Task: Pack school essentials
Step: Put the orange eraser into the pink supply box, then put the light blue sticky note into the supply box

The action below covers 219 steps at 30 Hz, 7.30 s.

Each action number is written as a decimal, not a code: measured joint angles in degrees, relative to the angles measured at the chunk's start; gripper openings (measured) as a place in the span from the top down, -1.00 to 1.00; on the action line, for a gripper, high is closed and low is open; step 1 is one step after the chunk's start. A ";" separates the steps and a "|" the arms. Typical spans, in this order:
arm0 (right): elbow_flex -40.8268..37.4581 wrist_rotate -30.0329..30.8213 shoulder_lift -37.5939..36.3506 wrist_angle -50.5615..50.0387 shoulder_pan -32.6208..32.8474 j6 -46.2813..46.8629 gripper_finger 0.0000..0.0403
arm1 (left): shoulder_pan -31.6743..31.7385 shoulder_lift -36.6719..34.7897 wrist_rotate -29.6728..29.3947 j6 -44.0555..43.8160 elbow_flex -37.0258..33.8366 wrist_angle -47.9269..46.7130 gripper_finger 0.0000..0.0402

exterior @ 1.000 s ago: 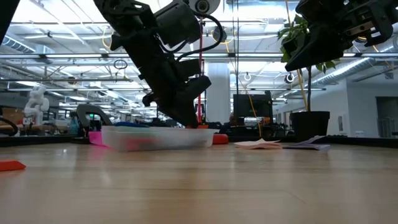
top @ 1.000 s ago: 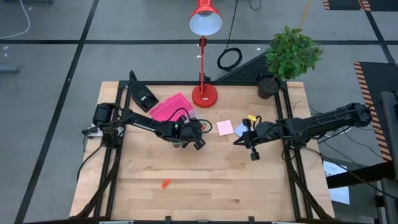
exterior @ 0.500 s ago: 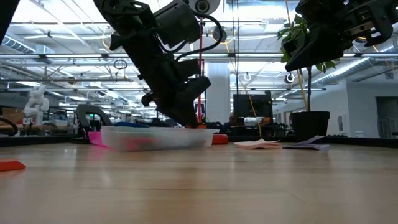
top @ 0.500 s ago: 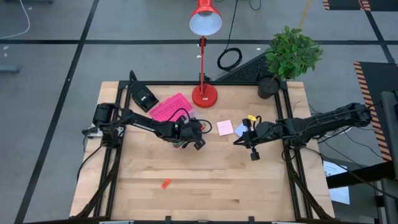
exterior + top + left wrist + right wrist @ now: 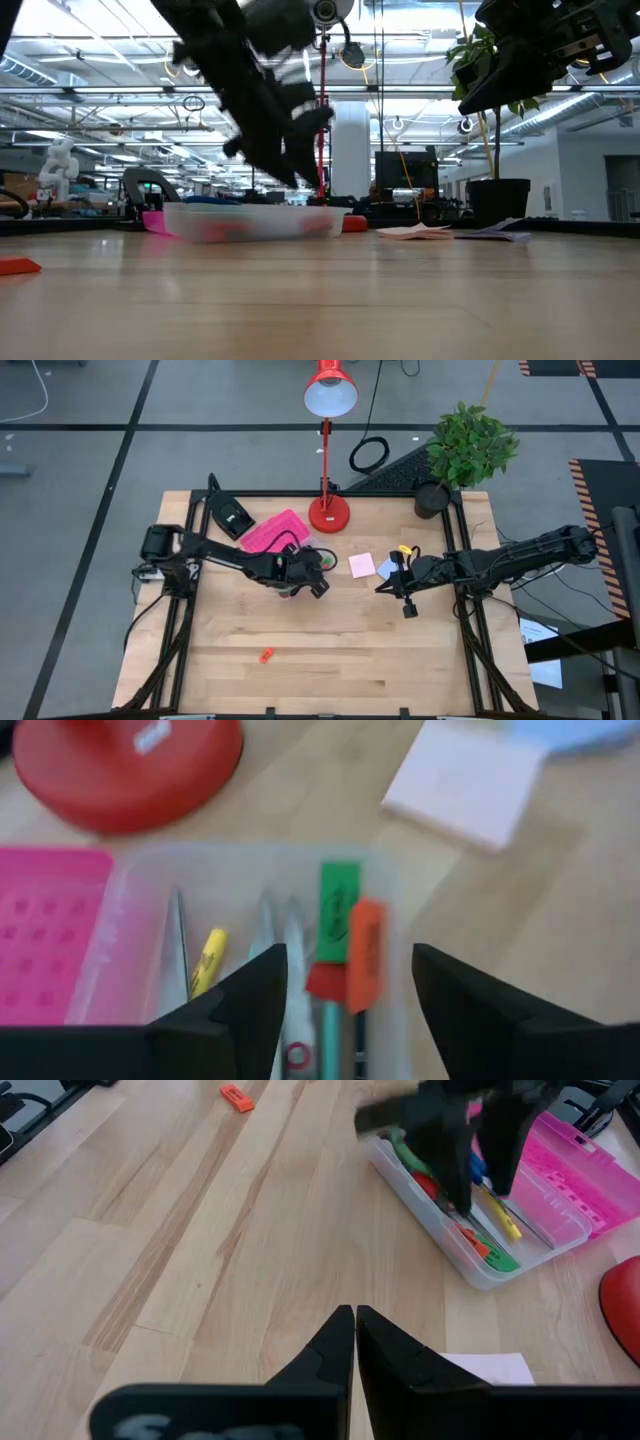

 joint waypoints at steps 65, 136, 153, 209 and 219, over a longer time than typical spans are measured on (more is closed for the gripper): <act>-0.04 -0.24 0.02 0.00 0.00 -0.28 0.96 | -46.29 1.89 5.68 -50.65 0.20 -25.48 -0.56; 0.00 -0.24 0.02 -0.04 0.02 0.10 0.96 | -31.04 -2.47 -6.17 -29.99 5.22 -26.33 0.58; 0.00 -0.24 0.02 -0.77 0.02 0.24 0.96 | -11.83 -3.51 -6.51 -4.45 12.50 -24.65 0.58; 0.00 -0.24 0.02 -2.99 0.02 0.19 0.96 | -1.15 -3.42 0.83 3.32 -13.79 17.28 0.53; 0.00 -0.24 0.02 -2.99 0.02 0.20 0.96 | -1.15 -3.43 0.47 1.65 -13.77 16.61 0.09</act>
